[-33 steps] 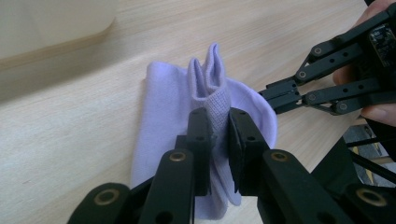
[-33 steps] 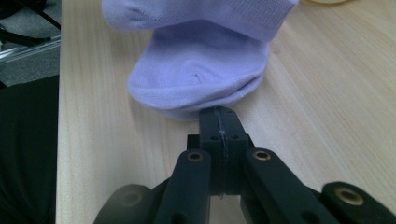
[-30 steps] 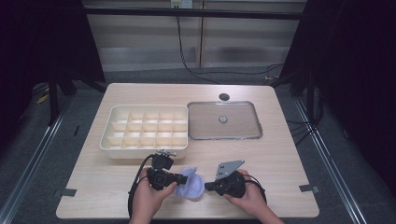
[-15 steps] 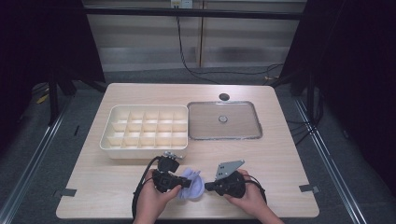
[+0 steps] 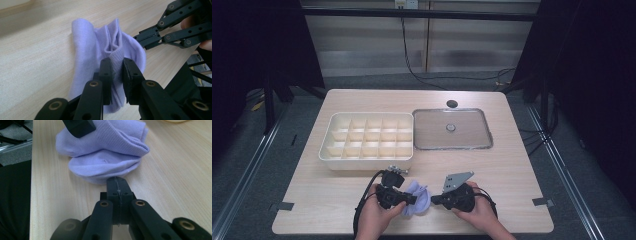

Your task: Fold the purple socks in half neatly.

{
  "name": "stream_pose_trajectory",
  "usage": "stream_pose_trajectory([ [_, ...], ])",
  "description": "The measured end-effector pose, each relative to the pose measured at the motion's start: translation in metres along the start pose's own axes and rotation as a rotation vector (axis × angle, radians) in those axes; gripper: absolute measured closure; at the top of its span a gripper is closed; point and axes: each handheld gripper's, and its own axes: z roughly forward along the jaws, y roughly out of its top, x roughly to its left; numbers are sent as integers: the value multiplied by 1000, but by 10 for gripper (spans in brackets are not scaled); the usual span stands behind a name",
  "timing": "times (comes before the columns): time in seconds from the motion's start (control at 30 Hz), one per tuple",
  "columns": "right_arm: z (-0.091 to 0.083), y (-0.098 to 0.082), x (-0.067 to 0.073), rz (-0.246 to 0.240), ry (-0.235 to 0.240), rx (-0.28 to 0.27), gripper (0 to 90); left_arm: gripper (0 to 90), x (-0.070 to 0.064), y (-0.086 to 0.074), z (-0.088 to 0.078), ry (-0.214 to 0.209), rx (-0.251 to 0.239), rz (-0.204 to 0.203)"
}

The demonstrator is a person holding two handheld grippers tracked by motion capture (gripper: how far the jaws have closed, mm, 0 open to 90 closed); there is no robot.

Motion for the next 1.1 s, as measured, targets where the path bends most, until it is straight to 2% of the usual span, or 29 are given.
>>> stream_pose_trajectory([
  [0.33, 0, 0, 0, 2, 5, 0, 900, 764, -2, -3, 3, -2, 7, 7],
  [0.4, 0, 0, 0, 3, 5, 0, 900, 757, -2, -2, 4, -4, 14, 21],
  [0.7, 0, 0, -1, 3, 7, 0, 900, 735, -4, -3, 4, -5, 12, 16],
  [1.1, 0, 0, 0, 4, 6, 0, 900, 719, -8, 2, -8, -16, -12, 14],
])
